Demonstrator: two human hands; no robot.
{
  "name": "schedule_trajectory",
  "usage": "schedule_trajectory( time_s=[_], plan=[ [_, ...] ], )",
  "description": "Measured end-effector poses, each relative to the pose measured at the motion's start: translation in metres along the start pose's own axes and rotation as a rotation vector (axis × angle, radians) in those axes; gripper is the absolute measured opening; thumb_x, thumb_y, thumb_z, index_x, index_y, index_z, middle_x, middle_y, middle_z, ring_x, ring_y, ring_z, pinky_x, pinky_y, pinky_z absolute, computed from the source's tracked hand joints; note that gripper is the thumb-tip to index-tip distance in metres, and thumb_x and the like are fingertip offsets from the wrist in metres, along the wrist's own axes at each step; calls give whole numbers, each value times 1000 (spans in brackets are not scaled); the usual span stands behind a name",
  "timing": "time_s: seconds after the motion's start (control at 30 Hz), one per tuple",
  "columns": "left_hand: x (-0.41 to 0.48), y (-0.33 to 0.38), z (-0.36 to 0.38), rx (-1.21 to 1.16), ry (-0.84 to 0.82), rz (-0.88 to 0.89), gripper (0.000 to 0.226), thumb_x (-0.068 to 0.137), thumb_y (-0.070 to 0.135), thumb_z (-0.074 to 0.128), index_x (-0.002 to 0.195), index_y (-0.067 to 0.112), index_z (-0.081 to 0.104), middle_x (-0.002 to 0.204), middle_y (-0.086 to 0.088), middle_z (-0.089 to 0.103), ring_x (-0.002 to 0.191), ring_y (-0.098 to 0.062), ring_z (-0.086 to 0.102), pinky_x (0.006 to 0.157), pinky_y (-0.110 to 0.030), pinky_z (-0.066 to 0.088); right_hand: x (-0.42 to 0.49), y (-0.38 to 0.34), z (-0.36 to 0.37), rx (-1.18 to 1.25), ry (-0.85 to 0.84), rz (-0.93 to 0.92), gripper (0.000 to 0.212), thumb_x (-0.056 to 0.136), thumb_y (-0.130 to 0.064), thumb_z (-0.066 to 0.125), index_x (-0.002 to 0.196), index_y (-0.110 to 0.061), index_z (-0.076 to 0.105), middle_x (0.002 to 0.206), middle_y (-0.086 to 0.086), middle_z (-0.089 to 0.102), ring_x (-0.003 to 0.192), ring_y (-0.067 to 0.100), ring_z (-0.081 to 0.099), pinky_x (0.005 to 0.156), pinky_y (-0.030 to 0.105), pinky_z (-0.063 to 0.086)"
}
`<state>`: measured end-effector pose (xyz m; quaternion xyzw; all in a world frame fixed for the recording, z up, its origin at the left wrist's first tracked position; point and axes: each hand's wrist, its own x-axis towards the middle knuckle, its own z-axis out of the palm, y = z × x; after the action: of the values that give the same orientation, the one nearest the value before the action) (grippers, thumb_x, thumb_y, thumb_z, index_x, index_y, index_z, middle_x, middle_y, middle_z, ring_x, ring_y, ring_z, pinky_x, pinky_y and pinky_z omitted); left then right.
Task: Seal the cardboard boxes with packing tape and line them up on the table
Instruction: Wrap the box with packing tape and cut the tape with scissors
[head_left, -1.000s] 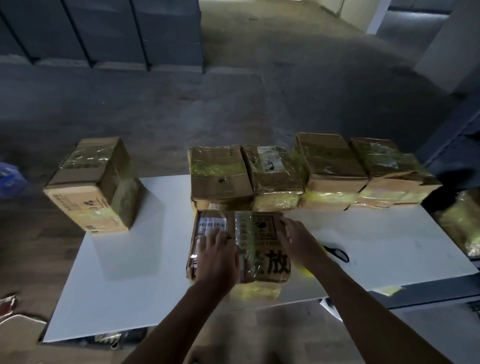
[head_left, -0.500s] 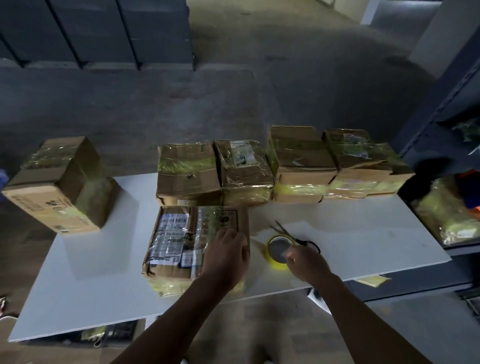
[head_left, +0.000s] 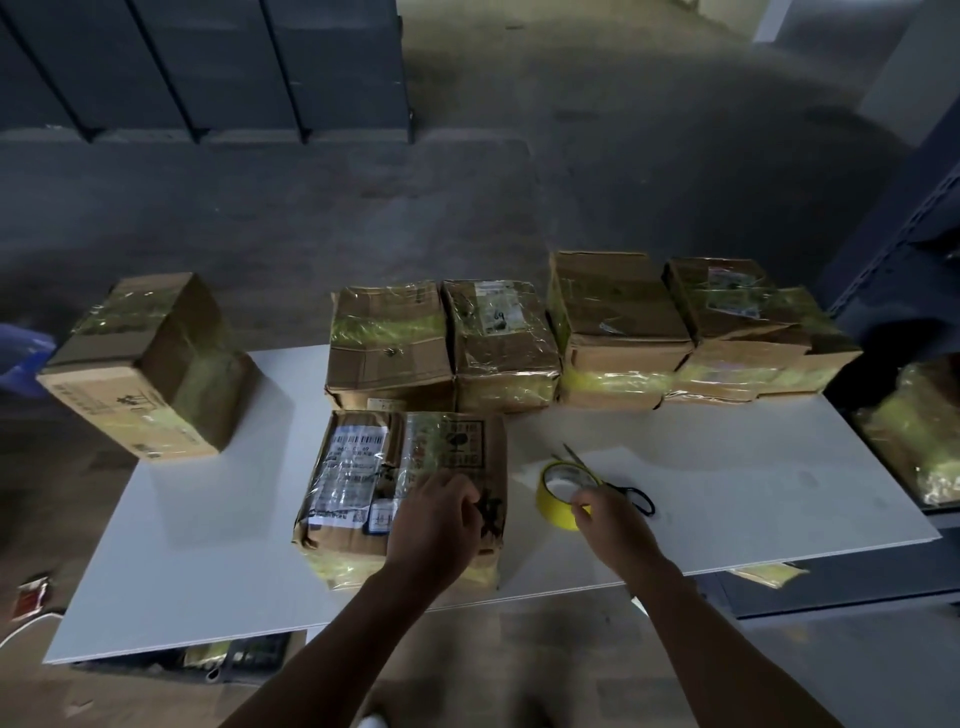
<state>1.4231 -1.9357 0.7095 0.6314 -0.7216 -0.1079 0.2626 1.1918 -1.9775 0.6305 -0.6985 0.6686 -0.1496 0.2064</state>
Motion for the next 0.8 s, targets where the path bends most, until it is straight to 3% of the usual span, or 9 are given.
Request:
schedule_trajectory(
  time_s=[0.17,0.23,0.3,0.4,0.5,0.57,0.7,0.8],
  plan=[
    [9,-3,-5,-96,-75,-108,13,88,8,56,82,15,66,80,3,60,76,-13,55,61,-20,39,5,-21,-30,214,181,-80,20,80,-10,70,100,-8,65,94,2,57,80,18,58,63,15,40],
    [17,-1,-11,-230,-110,-201,16,92,11,54,81,18,62,74,7,58,67,-11,55,55,-15,36,9,-30,-40,307,177,-179,23,81,-19,71,102,-11,64,96,-1,54,84,18,61,68,23,53],
    [26,1,-18,-429,-126,-346,16,96,16,52,83,18,62,75,4,63,67,-12,61,56,-21,45,11,-42,-50,352,178,-276,25,81,-29,66,99,-13,63,99,-1,53,89,14,59,74,28,56],
    [33,5,-36,-786,-101,-552,16,98,24,50,95,15,63,89,-8,68,79,-21,66,61,-32,50,9,-65,-62,234,201,-466,25,79,-31,60,96,-13,63,105,-1,52,96,6,54,80,15,51],
    [41,2,-58,-975,-205,-574,18,98,35,49,95,21,60,96,-4,68,90,-18,66,67,-35,55,7,-85,-65,130,163,-581,18,77,-23,63,93,-15,63,105,-2,52,96,6,54,78,18,50],
    [44,-3,-65,-995,-262,-560,17,93,38,57,97,22,60,100,-3,67,91,-18,66,69,-38,58,8,-96,-61,43,162,-655,17,75,-21,62,91,-17,62,104,-2,54,96,11,56,72,20,50],
    [40,-24,-60,-971,-211,-614,38,80,16,76,111,12,55,104,-10,65,90,-23,68,74,-43,60,7,-113,-50,-114,163,-743,17,77,-23,58,93,-17,61,110,1,57,101,19,57,63,28,55],
    [33,-40,-57,-996,-138,-630,47,75,9,80,114,13,55,105,-12,66,92,-24,68,71,-39,60,4,-124,-49,-49,162,-730,20,79,-19,53,96,-17,64,116,-1,60,108,15,55,74,28,55]
  ],
)
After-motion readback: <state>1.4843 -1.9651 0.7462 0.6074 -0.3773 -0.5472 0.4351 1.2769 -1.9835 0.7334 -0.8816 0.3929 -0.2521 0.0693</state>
